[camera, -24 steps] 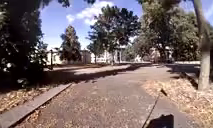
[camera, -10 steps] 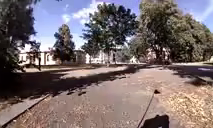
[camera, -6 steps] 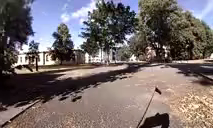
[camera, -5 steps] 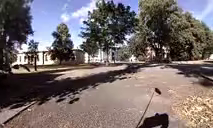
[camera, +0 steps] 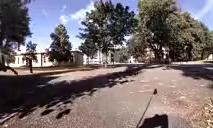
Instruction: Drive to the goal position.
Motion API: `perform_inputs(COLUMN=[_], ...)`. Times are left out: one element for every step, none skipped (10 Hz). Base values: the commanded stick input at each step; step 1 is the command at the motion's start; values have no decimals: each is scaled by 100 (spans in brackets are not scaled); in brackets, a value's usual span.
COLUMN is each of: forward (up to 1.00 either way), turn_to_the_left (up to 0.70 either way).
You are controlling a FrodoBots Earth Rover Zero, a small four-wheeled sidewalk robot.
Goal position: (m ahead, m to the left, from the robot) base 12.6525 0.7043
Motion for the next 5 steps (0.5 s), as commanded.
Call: perform_inputs(forward=[70, 70, 70, 70, 70], turn_to_the_left=[0, 0, 0, 0, 0])
